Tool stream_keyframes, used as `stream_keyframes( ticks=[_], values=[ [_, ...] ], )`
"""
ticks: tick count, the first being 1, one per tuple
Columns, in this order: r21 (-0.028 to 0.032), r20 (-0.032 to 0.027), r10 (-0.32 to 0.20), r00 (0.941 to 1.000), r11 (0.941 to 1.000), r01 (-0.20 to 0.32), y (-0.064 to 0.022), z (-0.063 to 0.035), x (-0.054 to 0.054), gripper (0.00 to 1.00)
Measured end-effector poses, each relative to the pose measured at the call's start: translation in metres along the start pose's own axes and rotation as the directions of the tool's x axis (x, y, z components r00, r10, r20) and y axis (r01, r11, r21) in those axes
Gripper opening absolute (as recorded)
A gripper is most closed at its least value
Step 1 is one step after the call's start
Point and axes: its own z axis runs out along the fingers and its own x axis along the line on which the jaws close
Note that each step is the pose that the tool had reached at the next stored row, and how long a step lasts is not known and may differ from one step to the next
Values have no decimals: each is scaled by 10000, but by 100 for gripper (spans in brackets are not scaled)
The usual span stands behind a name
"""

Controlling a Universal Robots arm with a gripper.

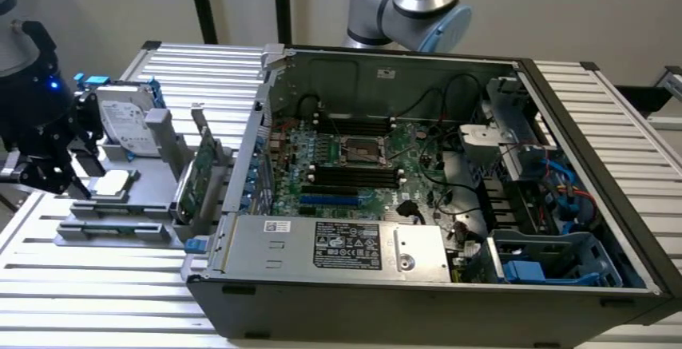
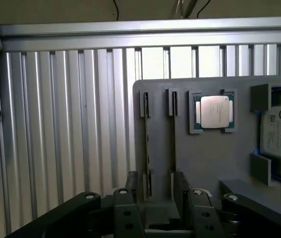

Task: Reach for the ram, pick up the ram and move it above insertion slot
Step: 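Pick up the ram and move it above insertion slot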

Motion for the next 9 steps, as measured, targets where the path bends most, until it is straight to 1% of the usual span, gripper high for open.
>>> stream_keyframes(
  ticks=[9],
  values=[
    [-1,0,-6,10000,10000,6,-5,162,1,42]
  ],
)
